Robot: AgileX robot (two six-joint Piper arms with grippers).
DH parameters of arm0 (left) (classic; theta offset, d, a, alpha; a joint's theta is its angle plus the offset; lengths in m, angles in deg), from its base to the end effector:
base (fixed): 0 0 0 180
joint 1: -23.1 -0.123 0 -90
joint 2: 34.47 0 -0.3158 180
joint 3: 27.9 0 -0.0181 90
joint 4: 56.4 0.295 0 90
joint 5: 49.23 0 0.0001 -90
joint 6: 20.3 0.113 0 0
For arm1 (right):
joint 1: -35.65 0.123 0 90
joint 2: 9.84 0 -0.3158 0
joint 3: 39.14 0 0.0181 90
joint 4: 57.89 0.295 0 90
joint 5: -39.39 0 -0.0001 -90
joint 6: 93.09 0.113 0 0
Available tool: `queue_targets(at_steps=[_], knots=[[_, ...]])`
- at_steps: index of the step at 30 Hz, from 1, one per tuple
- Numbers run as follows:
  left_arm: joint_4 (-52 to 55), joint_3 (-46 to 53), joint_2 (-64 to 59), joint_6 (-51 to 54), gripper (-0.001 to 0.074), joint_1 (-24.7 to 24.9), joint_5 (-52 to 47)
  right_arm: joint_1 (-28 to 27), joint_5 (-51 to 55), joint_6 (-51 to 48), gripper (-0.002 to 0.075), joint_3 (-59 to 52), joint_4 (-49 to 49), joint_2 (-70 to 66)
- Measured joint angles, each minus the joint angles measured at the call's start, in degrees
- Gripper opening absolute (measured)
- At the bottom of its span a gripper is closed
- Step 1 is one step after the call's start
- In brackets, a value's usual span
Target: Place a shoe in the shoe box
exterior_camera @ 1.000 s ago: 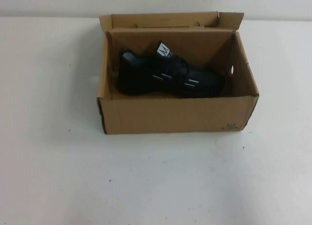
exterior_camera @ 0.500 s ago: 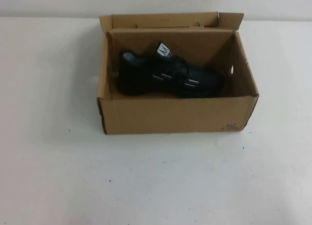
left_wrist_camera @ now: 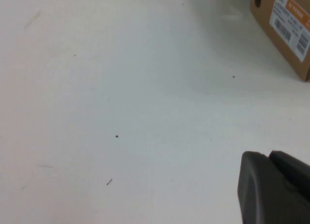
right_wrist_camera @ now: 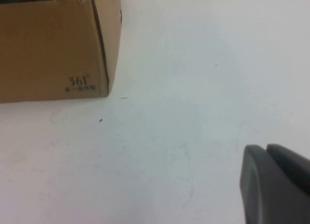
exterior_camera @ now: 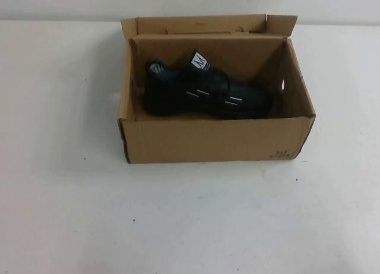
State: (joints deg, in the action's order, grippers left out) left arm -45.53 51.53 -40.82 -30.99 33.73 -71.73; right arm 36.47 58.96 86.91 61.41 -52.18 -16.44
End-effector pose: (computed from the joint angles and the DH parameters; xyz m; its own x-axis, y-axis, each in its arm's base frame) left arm 0.0862 -0.0079 0.1629 -0.3036 0.0458 -0.9517 0.1132 0.9935 0.0117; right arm 0.0881 0.0050 0.1673 -0.2709 0.0899 -0.9584 -0.0211 0.9948 0.0993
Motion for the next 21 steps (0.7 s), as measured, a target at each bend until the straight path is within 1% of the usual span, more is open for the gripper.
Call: queue_targets(at_steps=[21], knots=[[0.13, 0.00, 0.00, 0.00, -0.0001, 0.00, -0.09, 0.00, 0.00, 0.00, -0.0016, 0.00, 0.00, 0.00]])
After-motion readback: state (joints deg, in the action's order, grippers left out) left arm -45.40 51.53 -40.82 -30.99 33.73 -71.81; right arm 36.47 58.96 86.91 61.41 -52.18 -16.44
